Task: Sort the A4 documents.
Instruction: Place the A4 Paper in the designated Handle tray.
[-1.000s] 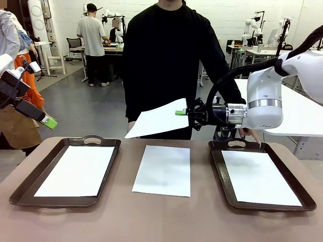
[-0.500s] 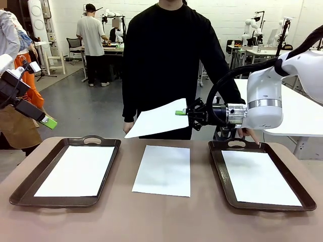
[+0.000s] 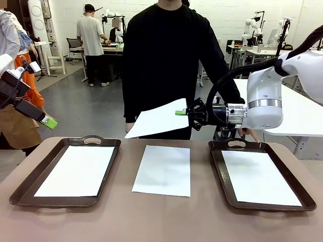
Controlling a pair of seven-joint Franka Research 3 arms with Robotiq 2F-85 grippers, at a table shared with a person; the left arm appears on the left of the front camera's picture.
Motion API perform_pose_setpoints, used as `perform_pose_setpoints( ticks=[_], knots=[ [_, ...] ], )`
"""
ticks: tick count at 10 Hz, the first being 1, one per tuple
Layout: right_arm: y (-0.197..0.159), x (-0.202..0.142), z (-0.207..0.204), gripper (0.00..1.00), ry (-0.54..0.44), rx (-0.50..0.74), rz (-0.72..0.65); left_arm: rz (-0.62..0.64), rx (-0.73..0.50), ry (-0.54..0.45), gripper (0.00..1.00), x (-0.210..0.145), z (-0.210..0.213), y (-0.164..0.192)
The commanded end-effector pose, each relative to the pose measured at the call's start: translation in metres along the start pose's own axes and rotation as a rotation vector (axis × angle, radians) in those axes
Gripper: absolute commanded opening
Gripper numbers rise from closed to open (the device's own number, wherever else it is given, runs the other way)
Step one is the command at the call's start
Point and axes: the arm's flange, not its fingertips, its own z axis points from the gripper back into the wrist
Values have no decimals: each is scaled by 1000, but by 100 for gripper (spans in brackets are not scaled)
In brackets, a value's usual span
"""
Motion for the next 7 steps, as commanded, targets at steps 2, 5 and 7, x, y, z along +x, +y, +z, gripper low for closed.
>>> perform_pose_setpoints(
  ticks=[2,5,7],
  knots=[
    [-1,0,-3,0,-12,-5,-5,-7,-4,-3,100,-1,1,1],
    [0,0,0,1,0,0,0,-7,-4,-3,100,-1,1,1],
    [37,-20,64,1,152,53,55,-7,-4,-3,100,-1,1,1]
  ],
)
